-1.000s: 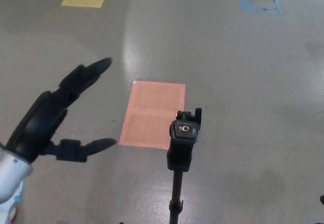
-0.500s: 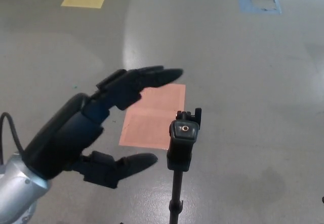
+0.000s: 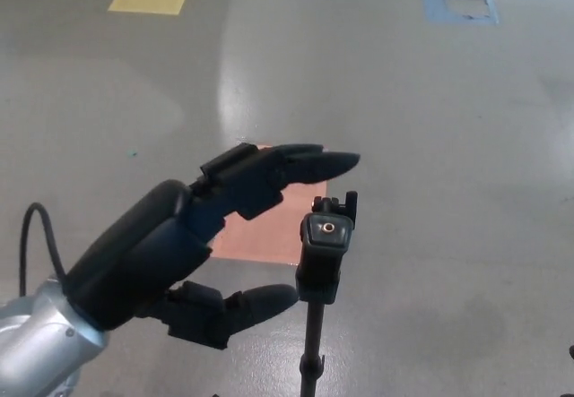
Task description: The robot uses its left hand to grab the top of a phone stand kept on the floor and rotates it anti-clockwise
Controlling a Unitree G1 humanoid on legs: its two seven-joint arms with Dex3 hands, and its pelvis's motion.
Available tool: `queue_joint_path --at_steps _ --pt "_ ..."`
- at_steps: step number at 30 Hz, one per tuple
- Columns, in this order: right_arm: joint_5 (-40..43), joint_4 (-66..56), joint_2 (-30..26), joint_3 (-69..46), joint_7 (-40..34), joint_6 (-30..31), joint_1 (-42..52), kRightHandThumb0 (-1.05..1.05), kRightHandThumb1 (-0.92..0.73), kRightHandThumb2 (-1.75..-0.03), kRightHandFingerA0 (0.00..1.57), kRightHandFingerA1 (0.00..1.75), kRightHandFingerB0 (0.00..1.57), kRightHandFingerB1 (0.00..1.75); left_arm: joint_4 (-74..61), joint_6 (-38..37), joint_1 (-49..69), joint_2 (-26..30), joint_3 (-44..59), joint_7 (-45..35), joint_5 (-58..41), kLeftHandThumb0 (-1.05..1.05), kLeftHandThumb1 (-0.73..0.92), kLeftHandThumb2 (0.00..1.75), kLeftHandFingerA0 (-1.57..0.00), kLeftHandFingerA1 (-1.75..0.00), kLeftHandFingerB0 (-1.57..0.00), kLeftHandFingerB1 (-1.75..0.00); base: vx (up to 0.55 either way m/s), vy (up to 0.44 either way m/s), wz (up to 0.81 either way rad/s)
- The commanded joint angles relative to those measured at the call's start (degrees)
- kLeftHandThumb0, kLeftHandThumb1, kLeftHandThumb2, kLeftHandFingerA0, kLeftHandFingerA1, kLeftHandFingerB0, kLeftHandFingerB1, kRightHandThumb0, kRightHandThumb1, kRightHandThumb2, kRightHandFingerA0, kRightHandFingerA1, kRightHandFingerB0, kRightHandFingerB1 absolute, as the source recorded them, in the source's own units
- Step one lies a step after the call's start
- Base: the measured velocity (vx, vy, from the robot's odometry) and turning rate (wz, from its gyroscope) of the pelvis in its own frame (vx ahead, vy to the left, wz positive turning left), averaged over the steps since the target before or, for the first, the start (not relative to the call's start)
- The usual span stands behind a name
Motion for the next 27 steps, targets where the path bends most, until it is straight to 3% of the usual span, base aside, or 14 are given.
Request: queue_joint_path --at_steps 1,5,27 --pt "-0.57 0.44 -1.21 -0.09 0.32 0.07 -0.33 -0.31 -0.64 -0.59 0.50 0.39 0.10 0.27 2.65 -0.27 -2.28 -0.25 -1.09 -0.16 3.34 -0.18 0.46 0.55 -0.09 -0.27 -0.09 -0.28 0.00 0.000 0.00" --pt "-0.38 0.47 -1.22 -0.36 0.65 0.02 -0.52 -0.30 -0.64 -0.60 0.45 0.38 0.10 0.24 4.26 0.06 -4.19 -0.90 -1.73 0.13 4.33 -0.25 0.44 0.57 -0.09 -0.28 -0.09 -0.27 0.00 0.000 0.00" --pt "-0.72 0.01 -1.09 -0.71 0.96 0.14 -1.22 -0.28 -0.65 -0.61 0.50 0.40 0.10 0.23 10.87 1.79 -11.85 -4.44 -4.20 2.43 11.82 -0.33 0.43 0.58 -0.08 -0.28 -0.08 -0.26 0.00 0.000 0.00"
